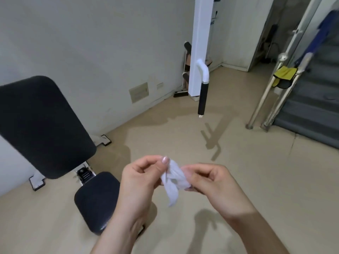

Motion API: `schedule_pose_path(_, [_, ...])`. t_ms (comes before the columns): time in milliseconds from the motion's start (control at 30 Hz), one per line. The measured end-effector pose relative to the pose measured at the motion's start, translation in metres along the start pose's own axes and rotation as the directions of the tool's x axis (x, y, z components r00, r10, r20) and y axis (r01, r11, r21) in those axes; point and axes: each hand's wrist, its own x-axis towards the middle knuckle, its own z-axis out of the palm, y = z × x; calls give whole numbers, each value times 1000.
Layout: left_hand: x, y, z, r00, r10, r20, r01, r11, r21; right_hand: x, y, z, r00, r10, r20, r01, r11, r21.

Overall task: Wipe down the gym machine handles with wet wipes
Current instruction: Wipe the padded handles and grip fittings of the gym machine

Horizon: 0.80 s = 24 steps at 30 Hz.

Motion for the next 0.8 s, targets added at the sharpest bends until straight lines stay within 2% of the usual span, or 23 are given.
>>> schedule_pose_path(67, [23,-3,25,996,-87,31,91,985,-148,15,0,-18,1000,-24,7,25,995,-96])
schedule_pose_path(167, [53,-11,62,984,-126,122,150,966,-212,43,1,-56,979,-123,-164,73,958,-278])
schedule_pose_path(233, [73,-20,89,989,-83,118,101,983,-151,62,0,-91,975,-134,-175,70,941,-331])
schedule_pose_path(300, [89,-27,120,995,-3,97,2,1000,9,81,-2,-128,988,-114,-102,70,930,-361])
schedule_pose_path(333, [97,-31,137,996,50,74,-57,993,106,91,-6,-146,995,-83,-48,64,947,-315])
schedule_pose_path(433, [118,-40,191,980,199,-25,-180,928,328,122,-12,-192,997,29,78,-28,1000,-15])
schedule_pose_path(567, [148,-50,243,923,384,-40,-293,764,575,162,-17,-241,998,67,11,-68,960,273])
schedule_pose_path(633, [162,-52,257,940,336,-64,-249,801,544,182,-21,-258,994,101,37,-107,925,364])
schedule_pose_path(733, [182,-49,269,984,151,-89,-119,950,289,211,-26,-276,969,177,170,-237,853,465])
schedule_pose_path(800, [195,-47,271,988,120,-99,-102,980,170,230,-26,-282,941,183,284,-305,823,480])
